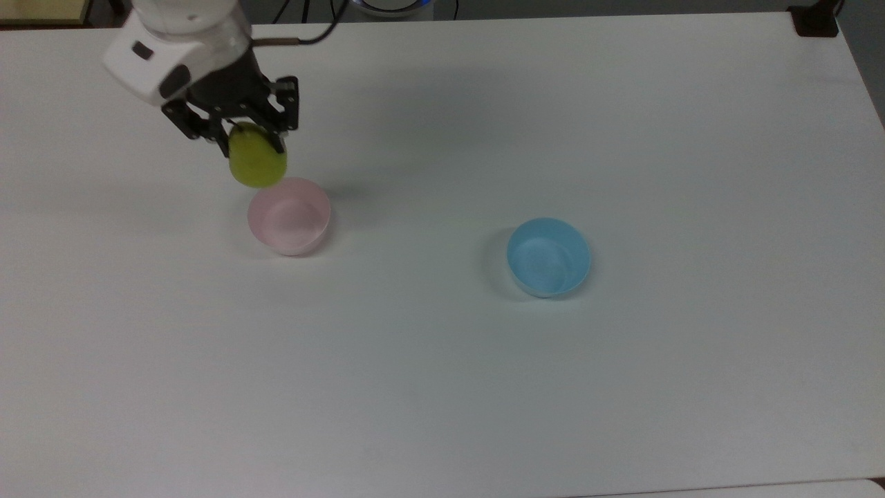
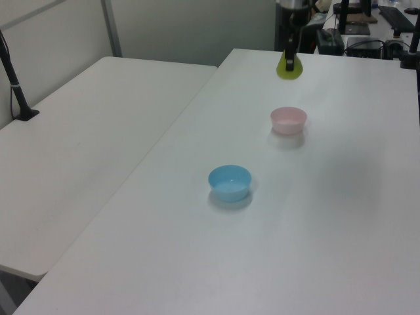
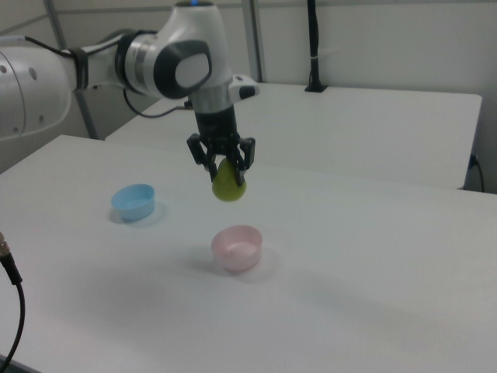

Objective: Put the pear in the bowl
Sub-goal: 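Lift the pear and carry it over the pink bowl, then lower the pear into the pink bowl and open the gripper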

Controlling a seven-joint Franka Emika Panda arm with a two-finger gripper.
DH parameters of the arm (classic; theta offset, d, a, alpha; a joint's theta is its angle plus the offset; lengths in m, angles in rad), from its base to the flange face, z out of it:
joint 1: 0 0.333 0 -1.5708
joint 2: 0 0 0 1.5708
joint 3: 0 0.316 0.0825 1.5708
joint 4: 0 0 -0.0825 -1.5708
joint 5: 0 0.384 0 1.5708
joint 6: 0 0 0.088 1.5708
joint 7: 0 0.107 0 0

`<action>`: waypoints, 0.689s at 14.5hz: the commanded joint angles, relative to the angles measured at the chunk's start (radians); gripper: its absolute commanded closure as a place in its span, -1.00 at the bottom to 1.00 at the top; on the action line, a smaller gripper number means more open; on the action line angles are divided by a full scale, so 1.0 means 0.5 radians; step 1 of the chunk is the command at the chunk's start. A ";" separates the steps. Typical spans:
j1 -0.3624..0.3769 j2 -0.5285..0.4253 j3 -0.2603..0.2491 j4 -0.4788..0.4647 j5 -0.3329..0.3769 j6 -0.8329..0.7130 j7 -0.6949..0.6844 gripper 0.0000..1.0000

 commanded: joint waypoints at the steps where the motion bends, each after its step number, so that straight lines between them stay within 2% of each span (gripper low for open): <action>1: 0.110 -0.116 -0.074 -0.426 0.037 0.384 0.035 1.00; 5: 0.110 -0.092 -0.077 -0.678 0.037 0.704 0.028 1.00; 10: 0.095 0.031 -0.077 -0.715 0.027 0.848 0.025 1.00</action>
